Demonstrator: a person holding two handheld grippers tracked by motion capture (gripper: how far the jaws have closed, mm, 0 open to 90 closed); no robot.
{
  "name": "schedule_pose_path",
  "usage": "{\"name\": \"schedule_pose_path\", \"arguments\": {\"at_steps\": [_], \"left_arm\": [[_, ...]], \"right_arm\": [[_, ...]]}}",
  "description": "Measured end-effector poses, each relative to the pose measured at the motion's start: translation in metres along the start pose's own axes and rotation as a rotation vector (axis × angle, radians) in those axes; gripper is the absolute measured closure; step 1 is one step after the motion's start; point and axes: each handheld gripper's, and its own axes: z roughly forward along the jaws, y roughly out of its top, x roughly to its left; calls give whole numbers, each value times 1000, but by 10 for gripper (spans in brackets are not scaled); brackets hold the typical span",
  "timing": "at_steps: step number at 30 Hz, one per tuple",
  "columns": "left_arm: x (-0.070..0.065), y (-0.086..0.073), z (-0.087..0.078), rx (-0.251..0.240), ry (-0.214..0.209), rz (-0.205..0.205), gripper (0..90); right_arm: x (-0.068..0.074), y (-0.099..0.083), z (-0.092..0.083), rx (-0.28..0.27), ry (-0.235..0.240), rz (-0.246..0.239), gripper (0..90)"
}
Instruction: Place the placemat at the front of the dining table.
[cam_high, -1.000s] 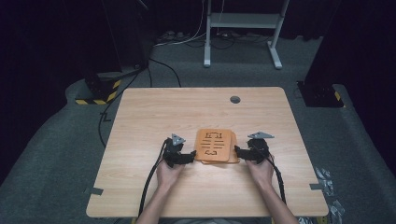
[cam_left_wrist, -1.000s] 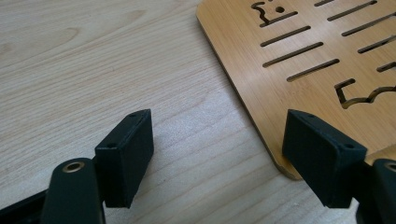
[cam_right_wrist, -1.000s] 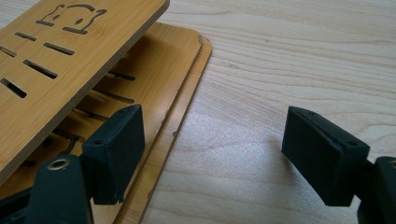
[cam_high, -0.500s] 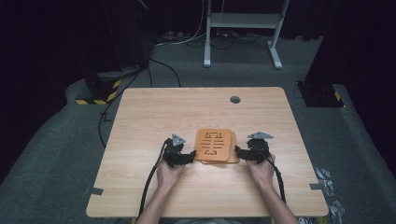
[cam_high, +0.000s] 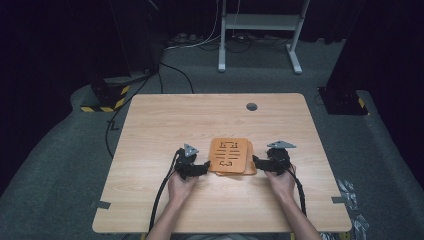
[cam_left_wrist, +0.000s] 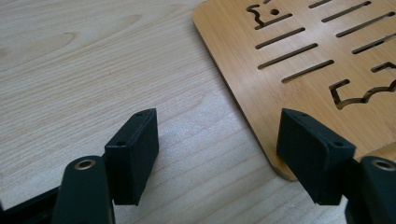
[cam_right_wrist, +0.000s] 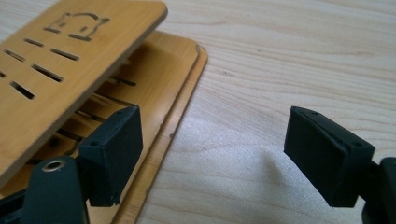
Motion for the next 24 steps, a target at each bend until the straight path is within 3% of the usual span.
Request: {"name": "schedule_pose_path", "arguments": {"at_steps": [11,16,24], "left_arm": [[-1,0,0,-2,9,-6,310],[-1,0,0,-2,8,-7,313],[-1,0,0,-2,7,-8,315]], "right_arm": [[4,2,-5,-18,50,-6,198],[9,9,-7,-33,72,-35,189],[16,15,-8,-59,128,-25,189]]}}
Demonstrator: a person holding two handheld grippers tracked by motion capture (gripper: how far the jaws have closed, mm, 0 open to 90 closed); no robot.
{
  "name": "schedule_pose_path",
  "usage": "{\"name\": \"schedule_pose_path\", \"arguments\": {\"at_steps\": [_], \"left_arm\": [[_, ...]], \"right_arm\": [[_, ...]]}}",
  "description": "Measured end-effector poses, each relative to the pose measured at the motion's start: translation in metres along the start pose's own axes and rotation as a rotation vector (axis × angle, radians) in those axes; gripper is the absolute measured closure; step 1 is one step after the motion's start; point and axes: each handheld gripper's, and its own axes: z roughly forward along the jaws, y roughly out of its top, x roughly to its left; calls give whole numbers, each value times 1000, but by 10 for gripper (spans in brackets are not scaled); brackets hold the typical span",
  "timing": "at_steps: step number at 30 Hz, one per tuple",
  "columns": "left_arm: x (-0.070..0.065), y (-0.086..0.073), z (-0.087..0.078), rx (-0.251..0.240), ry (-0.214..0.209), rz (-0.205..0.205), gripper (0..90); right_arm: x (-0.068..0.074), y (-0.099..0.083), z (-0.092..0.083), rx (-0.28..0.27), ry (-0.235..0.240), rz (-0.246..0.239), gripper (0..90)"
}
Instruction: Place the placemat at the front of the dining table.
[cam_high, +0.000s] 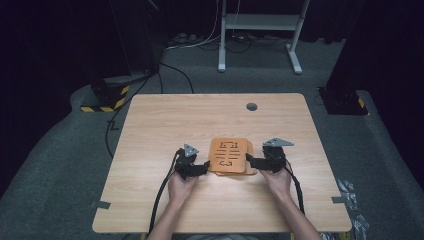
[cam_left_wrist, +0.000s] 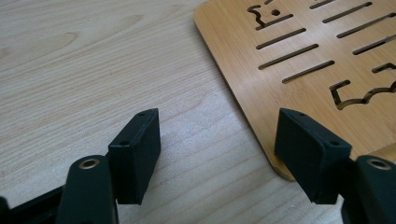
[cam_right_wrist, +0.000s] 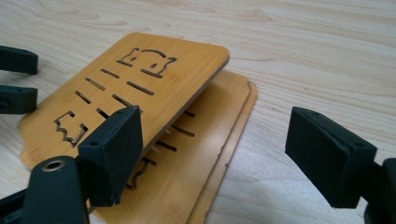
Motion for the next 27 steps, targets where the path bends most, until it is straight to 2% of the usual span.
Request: {"name": "schedule_pose_path", "arguments": {"at_steps": [10,13,22,27], "left_arm": [[-1,0,0,-1,-1,-8,316],[-1,0,0,-1,-2,-8,317],[-1,0,0,-1,-2,-8,318],[-1,0,0,-1,-1,-6,318]], "right_arm": [[4,1,5,0,50,-2,193],[7,3,8,17,64,0,193],[15,11,16,37,84,-14,199],[15,10,22,53,89,9,199]]}}
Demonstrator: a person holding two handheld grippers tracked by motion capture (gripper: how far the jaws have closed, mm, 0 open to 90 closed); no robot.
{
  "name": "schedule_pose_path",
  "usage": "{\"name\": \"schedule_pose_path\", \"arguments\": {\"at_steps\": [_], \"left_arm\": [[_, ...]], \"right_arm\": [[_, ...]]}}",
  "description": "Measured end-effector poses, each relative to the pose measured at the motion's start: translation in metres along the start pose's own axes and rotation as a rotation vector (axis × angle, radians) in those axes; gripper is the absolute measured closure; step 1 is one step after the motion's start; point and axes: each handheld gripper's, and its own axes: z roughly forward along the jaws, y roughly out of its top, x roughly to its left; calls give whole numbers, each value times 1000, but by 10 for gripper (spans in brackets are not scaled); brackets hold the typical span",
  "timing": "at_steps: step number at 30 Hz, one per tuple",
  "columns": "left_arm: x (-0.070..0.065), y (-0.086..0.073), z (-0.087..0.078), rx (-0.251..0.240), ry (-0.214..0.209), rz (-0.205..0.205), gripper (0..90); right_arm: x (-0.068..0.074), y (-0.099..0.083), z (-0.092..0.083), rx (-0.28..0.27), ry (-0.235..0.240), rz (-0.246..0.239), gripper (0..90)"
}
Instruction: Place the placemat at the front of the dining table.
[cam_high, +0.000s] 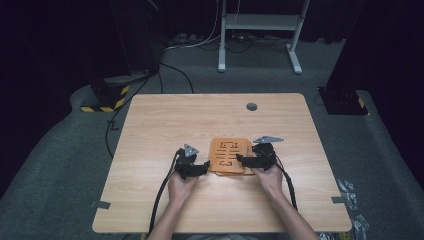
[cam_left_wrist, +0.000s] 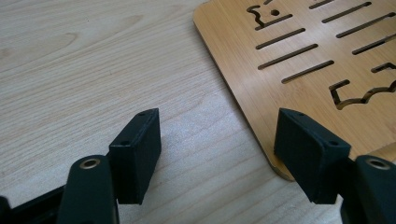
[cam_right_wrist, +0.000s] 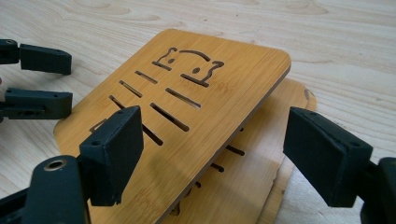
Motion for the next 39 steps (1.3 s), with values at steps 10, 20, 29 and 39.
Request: {"name": "schedule_pose_path", "arguments": {"at_steps": [10,20,29,39], "left_arm": [[0,0,0,-1,1,1,319],[0,0,0,-1,0,1,320],[0,0,0,0,-1,-1,320],[0,0,0,0,-1,-1,320]], "right_arm": [[-1,0,8,15,12,1,209],[1,-1,13,28,17,15,216],[2,-1,17,24,41,6,231],[4,-1,20,41,82,19,248]]}}
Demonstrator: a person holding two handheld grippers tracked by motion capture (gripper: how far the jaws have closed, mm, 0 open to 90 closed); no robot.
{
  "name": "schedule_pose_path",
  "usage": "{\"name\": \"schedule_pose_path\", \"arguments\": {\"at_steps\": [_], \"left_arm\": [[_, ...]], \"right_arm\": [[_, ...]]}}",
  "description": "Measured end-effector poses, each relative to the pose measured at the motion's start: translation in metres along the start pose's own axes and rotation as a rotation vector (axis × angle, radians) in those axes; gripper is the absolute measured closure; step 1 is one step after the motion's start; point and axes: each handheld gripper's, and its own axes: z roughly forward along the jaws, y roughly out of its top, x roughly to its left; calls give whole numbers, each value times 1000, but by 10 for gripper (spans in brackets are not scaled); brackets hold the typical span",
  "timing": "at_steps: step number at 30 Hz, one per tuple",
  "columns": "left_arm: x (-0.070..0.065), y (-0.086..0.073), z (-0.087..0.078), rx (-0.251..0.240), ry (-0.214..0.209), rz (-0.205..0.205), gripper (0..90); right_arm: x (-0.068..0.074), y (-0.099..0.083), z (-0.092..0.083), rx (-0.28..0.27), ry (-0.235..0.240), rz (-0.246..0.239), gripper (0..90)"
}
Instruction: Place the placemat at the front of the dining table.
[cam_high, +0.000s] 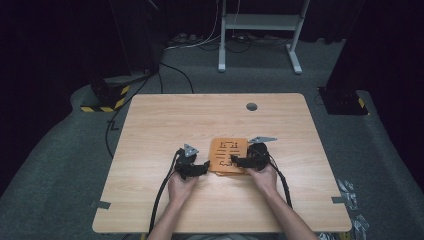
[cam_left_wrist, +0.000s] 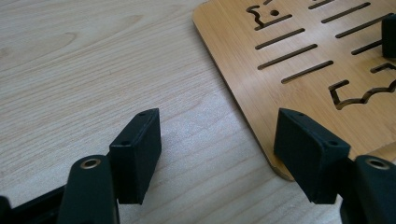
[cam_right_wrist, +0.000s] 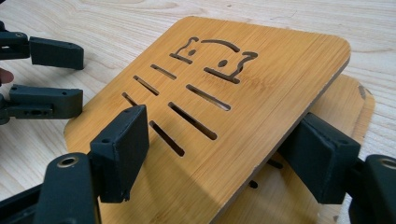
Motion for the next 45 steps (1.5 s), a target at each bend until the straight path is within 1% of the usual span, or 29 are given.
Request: {"name": "schedule_pose_path", "arguments": {"at_steps": [3,4,6,10,12,13,14,16,21,26,32,33,35,38,40,41,42,45], "left_arm": [[0,0,0,0,0,1,321],[0,0,0,0,1,1,321],[0,0,0,-1,1,1,321],[0,0,0,-2,2,1,321],[-1,0,0,-3,9,7,321],[-2,0,0,-6,12,9,321],[-2,0,0,-6,14,13,321],[-2,0,0,-6,14,14,323],[-2,0,-1,-6,14,14,323],[-2,0,-1,-8,15,11,323],[-2,0,-1,-9,16,9,323],[-1,0,-1,-9,15,17,323],[-2,0,-1,-11,20,9,324],[-1,0,-1,-11,22,11,327],[-1,0,-1,-11,23,11,327],[-1,-1,-1,-12,25,8,327],[-2,-1,-1,-12,26,7,327],[-2,-1,-1,-13,36,5,335]], "right_arm": [[0,0,0,-4,1,0,247],[0,0,0,1,3,-4,246],[0,0,1,-9,-5,-13,239],[1,0,1,-8,-1,-16,232],[1,0,2,-7,1,-14,231],[1,0,2,-10,-2,-21,230],[1,0,2,-8,-2,-17,231],[2,-1,2,6,15,-5,239],[3,0,0,12,8,-4,256],[5,0,-3,2,9,-21,258],[5,2,-8,-13,18,-20,307],[5,2,-9,-16,18,-18,319],[6,3,-11,-29,23,-17,347],[6,4,-15,-49,34,-23,387],[7,5,-17,-57,38,-28,400],[8,6,-17,-55,41,-22,405],[8,7,-18,-53,43,-27,412],[10,11,-21,-59,54,-15,425]]}}
